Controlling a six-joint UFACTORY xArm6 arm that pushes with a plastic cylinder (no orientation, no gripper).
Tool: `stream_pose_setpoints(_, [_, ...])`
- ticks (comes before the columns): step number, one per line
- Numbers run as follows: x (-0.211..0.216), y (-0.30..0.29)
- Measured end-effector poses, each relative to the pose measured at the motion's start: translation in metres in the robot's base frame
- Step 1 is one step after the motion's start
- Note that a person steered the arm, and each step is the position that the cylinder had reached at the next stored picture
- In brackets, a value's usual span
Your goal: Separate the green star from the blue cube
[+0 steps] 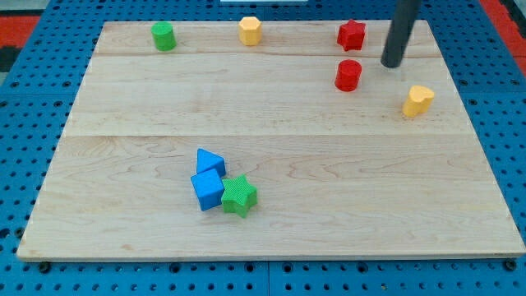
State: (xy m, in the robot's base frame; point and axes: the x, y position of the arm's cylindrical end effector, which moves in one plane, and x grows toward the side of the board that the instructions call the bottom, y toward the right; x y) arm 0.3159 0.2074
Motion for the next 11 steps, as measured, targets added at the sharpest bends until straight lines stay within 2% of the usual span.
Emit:
stream_pose_setpoints(2, [0.010,-0.070])
stream_pose_setpoints(3, [0.004,-0.070])
stream_pose_setpoints(4, [0.075,-0.148])
stream_pose_setpoints(5, [0.129,-0.125])
stream_pose_setpoints(6, [0.185,-0.147])
stream_pose_setpoints(7, [0.230,-0.193])
stream_pose_setpoints(8, [0.265,-0.191])
stream_pose_setpoints(9, [0.272,-0.266])
stream_pose_setpoints(10, [0.226,-0.287])
stream_pose_setpoints(11, [0.221,-0.253])
